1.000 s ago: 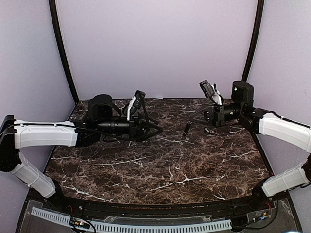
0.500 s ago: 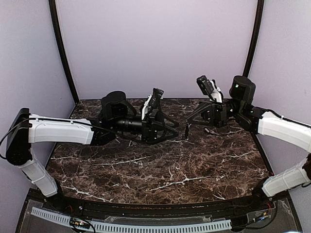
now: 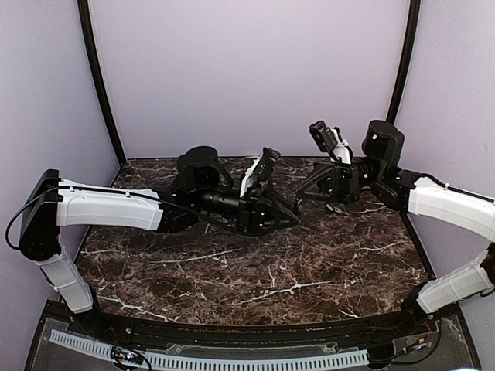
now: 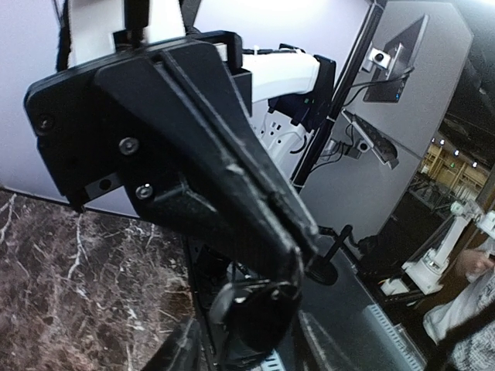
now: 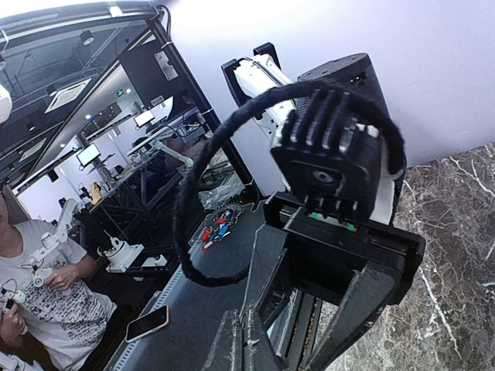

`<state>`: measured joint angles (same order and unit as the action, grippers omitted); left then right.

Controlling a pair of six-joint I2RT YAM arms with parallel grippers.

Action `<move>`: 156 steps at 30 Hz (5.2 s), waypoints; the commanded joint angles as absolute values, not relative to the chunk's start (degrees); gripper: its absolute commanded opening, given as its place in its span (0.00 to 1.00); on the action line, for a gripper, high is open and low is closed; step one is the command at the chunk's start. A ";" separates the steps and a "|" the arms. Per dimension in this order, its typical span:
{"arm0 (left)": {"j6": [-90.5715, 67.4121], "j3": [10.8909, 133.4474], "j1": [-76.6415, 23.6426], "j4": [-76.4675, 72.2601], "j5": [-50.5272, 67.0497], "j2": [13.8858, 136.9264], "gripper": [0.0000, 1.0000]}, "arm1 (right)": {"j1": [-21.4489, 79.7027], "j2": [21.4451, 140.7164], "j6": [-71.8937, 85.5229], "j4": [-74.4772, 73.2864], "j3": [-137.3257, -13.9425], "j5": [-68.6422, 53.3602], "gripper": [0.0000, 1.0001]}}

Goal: Remove the keys from the keyring

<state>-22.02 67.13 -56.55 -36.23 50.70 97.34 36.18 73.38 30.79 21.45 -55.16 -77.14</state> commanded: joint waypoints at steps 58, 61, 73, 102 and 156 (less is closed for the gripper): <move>-27.22 55.18 -56.69 -38.43 29.35 86.46 0.00 | 36.10 70.61 25.21 19.46 -49.85 -60.66 0.64; -25.58 55.74 -56.69 -34.87 27.11 85.85 0.00 | 36.12 70.62 25.22 19.38 -49.83 -60.06 0.66; -26.24 57.00 -56.21 -27.95 23.62 84.88 0.00 | 36.98 74.18 26.29 21.06 -48.09 -59.98 0.46; -32.64 56.14 -54.75 -29.50 23.77 87.53 0.00 | 38.19 79.46 33.49 32.09 -44.32 -61.81 0.19; -17.68 47.44 -53.53 -24.34 11.87 77.28 0.61 | 38.29 84.67 20.43 -25.20 -62.97 -50.29 0.00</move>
